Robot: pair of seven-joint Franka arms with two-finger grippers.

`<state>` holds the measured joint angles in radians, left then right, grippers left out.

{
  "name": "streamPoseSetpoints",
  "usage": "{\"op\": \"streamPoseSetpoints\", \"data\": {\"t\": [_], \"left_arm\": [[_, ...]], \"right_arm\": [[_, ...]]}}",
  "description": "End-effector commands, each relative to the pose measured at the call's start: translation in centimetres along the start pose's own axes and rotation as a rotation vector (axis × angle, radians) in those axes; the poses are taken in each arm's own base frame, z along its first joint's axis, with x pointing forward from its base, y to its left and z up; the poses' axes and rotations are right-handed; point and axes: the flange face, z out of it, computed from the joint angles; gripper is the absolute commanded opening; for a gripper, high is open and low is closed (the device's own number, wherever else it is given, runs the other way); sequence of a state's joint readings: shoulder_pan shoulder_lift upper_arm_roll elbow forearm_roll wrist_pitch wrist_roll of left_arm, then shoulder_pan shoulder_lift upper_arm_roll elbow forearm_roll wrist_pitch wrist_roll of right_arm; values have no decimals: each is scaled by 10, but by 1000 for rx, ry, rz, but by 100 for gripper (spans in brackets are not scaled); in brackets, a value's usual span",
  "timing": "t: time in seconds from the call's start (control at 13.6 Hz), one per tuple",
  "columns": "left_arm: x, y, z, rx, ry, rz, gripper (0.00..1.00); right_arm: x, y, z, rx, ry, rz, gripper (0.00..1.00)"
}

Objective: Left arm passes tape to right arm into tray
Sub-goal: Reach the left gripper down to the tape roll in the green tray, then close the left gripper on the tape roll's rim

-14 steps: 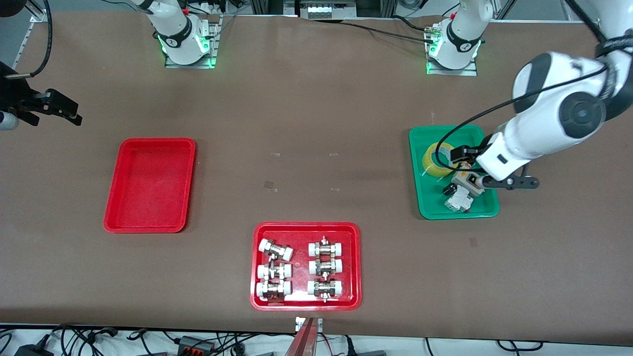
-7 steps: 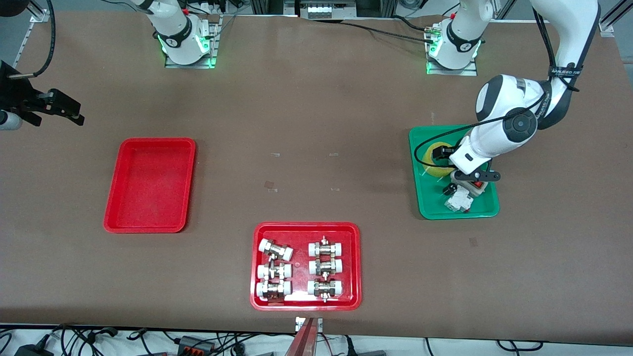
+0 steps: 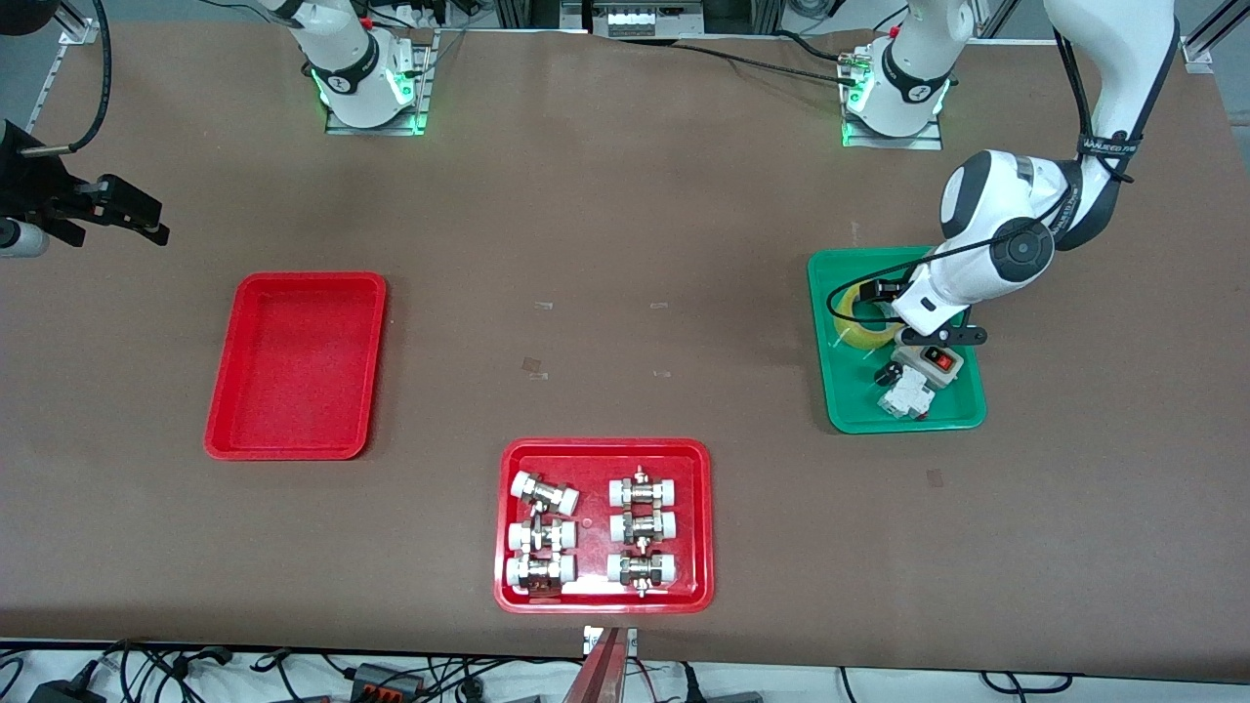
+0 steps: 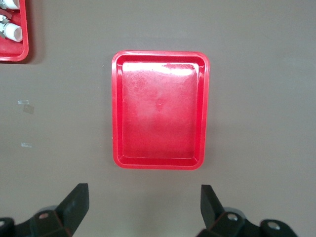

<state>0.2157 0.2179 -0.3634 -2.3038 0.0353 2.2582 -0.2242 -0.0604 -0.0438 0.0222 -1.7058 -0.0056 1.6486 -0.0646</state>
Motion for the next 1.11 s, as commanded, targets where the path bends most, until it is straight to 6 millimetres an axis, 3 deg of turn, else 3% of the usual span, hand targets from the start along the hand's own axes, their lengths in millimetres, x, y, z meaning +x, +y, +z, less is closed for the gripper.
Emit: {"op": "streamPoseSetpoints", "data": {"t": [0.0,0.44,0.74,1.03], "left_arm": [[2,-3,8,4,23,-11,100],[12,-13,28,-26,37,-36,100],[14,-20,30,-33,40,-51,99],[13,-20,32,-31,39,-49,68]], "right_arm": [[-3,1,0,-3,-8,-3,100],[-4,1,1,-1,-20,-1,100],[-4,1,1,1,-20,-1,100],[-4,1,2,1,-22,-1,100]]}}
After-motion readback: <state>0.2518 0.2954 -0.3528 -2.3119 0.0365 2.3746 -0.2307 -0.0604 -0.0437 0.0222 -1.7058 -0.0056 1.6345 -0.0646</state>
